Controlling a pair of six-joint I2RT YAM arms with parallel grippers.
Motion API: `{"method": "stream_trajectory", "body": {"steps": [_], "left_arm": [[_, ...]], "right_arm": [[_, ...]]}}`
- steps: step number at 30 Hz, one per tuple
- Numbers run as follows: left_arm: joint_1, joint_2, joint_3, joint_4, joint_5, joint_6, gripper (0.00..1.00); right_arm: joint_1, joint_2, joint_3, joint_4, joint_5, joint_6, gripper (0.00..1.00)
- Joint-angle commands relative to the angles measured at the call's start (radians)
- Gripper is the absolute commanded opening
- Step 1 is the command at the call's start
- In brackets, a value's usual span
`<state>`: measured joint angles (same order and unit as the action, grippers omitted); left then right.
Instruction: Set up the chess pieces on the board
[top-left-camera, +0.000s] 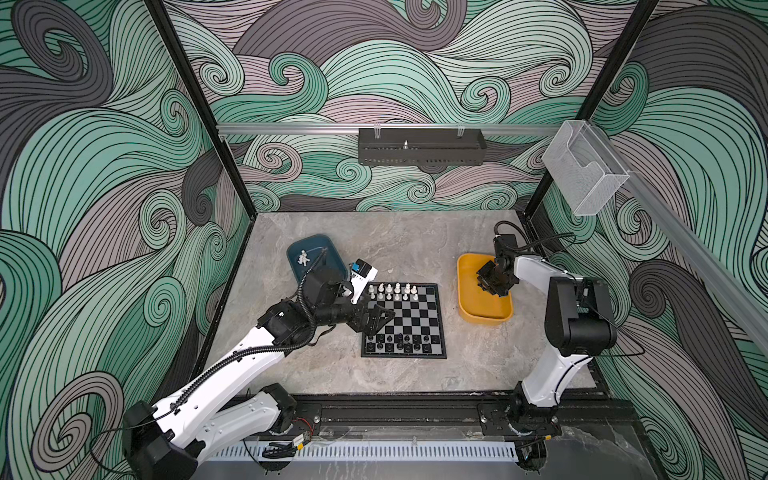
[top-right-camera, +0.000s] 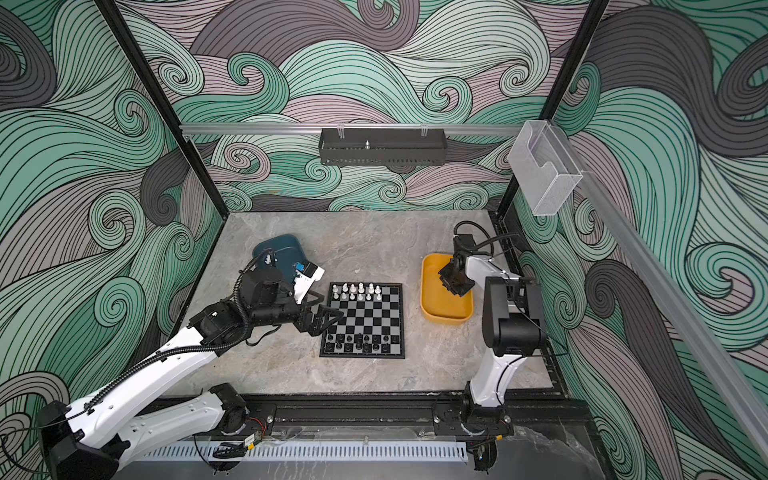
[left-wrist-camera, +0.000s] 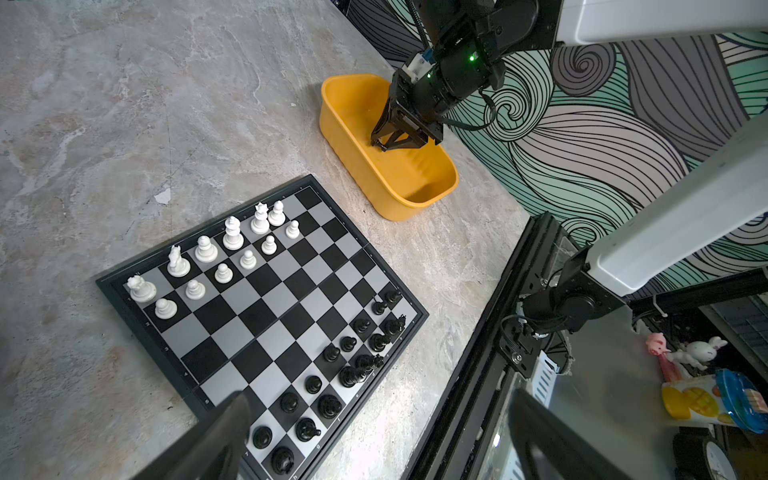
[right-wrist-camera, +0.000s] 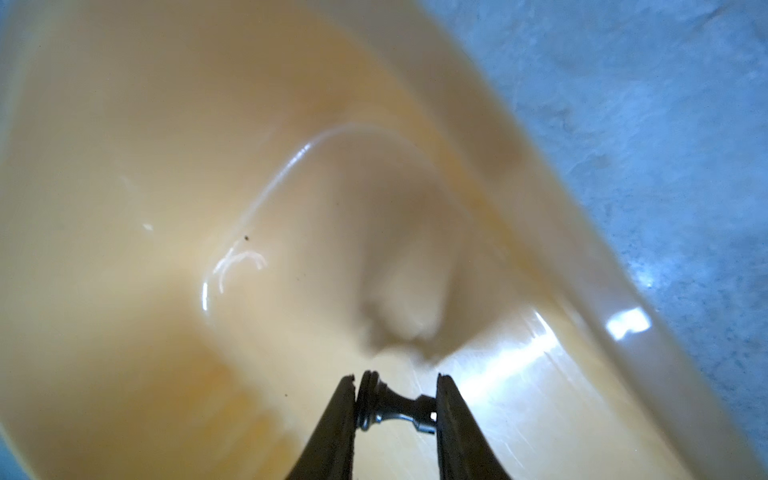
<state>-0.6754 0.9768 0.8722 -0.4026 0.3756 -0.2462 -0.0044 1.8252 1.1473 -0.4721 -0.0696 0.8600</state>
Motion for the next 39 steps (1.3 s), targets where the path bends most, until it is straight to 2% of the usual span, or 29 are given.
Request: {"method": "stream_trajectory", "body": {"steps": [1, 3, 9, 13, 16, 21, 25, 27, 34, 39], "left_arm": [[0.003, -0.025, -0.004, 0.016, 0.013, 0.001, 0.99], [0.002, -0.027, -0.004, 0.016, 0.011, 0.004, 0.99], [0.003, -0.031, -0.004, 0.015, 0.013, 0.004, 0.98], [0.002, -0.033, -0.004, 0.016, 0.012, 0.003, 0.99], [0.002, -0.035, -0.004, 0.015, 0.013, 0.003, 0.99], [0.002, -0.031, -0.004, 0.015, 0.012, 0.003, 0.99], [0.003, -0.025, -0.004, 0.018, 0.02, 0.001, 0.99], [0.002, -0.023, -0.003, 0.017, 0.019, 0.001, 0.99], [0.002, -0.016, -0.004, 0.02, 0.021, -0.001, 0.99], [0.002, -0.015, -0.005, 0.019, 0.02, 0.0, 0.99]], "right_arm": [[-0.001, 0.042, -0.036, 0.039, -0.02, 0.118, 0.35], [-0.001, 0.043, -0.05, 0.059, -0.027, 0.127, 0.37], [-0.001, 0.017, -0.038, 0.015, -0.021, 0.076, 0.56], [-0.001, 0.007, 0.019, -0.068, 0.003, -0.056, 0.71], [0.0, 0.028, 0.08, -0.158, 0.023, -0.197, 0.77], [0.001, 0.041, 0.132, -0.221, 0.072, -0.402, 0.78], [0.01, 0.076, 0.191, -0.26, 0.075, -0.512, 0.65], [0.022, 0.084, 0.209, -0.278, 0.068, -0.568, 0.63], [0.04, 0.124, 0.223, -0.299, -0.009, -0.678, 0.55], [0.057, 0.129, 0.21, -0.288, -0.05, -0.722, 0.57]]}}
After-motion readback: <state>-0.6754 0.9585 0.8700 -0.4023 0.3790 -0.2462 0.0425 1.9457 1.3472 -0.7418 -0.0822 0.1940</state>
